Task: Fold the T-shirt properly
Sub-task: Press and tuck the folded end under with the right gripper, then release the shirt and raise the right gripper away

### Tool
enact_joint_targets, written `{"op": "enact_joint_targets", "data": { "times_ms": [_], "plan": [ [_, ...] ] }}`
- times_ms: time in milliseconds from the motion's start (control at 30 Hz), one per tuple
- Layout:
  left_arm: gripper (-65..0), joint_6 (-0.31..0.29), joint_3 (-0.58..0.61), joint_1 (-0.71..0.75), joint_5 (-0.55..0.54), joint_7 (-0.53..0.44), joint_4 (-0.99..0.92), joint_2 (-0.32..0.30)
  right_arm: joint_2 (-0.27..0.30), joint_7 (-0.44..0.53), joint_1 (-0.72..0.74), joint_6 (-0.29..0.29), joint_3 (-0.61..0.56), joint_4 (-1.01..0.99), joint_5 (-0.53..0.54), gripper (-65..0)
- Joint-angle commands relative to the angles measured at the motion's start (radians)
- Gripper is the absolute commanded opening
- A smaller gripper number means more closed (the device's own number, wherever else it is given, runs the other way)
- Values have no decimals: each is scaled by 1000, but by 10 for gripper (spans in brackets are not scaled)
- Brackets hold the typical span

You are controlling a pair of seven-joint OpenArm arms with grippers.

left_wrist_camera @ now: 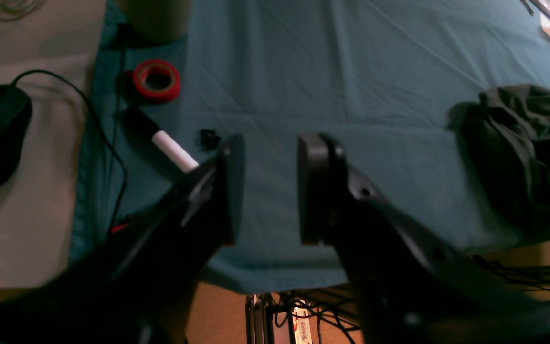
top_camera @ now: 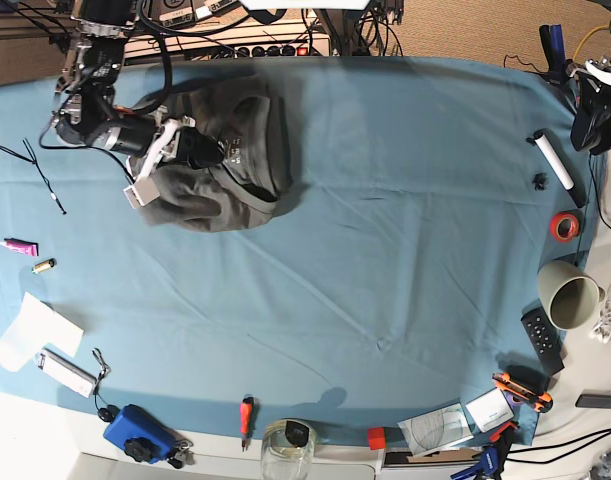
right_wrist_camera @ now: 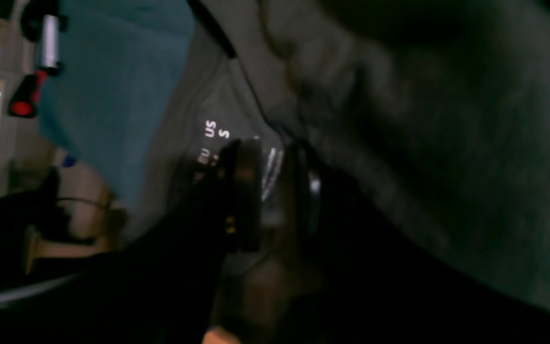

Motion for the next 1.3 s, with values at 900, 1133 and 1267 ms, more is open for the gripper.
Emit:
{"op": "enact_joint_targets", "data": {
  "times_ms": [900,1133,1267],
  "plan": [
    [-471,-3,-6,286,-18,-18,15,-16,-88,19,-512,8,638,611,71,-524],
    [-472,-6,-6,389,28,-18,15,40,-114,19,-637,8,638,570,-5,-524],
    [-472,-7,-6,427,27,-18,15,87,-113,19,-682,8,638,485,-50,-524]
  ]
}}
